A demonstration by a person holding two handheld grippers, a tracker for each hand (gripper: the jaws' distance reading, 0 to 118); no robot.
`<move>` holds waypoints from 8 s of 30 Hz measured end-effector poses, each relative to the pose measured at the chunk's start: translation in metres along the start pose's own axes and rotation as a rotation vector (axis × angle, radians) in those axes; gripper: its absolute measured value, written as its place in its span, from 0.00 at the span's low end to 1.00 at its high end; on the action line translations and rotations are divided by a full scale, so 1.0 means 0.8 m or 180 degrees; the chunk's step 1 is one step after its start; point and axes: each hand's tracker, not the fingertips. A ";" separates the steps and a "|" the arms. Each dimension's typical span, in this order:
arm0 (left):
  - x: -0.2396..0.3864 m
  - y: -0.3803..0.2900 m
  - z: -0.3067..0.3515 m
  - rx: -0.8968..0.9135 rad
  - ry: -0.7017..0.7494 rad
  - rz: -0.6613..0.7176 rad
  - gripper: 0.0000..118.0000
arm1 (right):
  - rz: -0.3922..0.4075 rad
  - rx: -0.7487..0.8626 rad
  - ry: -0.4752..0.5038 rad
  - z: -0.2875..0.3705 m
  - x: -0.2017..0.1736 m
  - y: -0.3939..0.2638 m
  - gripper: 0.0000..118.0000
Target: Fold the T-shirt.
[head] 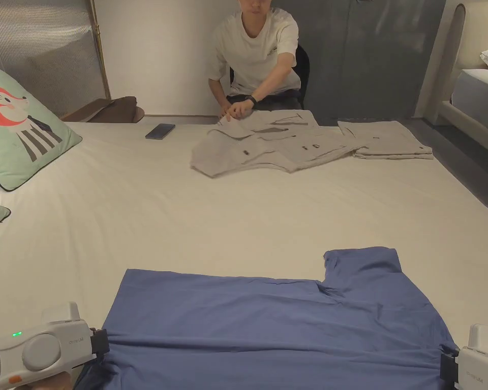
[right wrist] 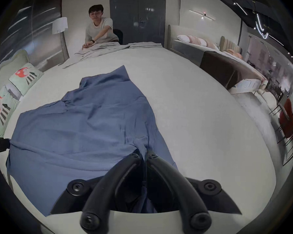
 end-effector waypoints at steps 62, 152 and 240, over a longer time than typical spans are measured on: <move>-0.063 -0.091 0.092 -0.0015 -0.0485 -0.0288 0.05 | -0.0043 0.0307 0.0081 0.112 0.044 -0.112 0.85; 0.001 0.055 0.035 0.0179 -0.0272 -0.0379 0.81 | 0.0084 0.0903 0.0259 0.168 -0.013 -0.068 0.00; -0.115 -0.189 0.197 0.0075 -0.0040 -0.0169 0.80 | 0.0087 -0.0021 0.0428 0.213 0.064 -0.158 0.70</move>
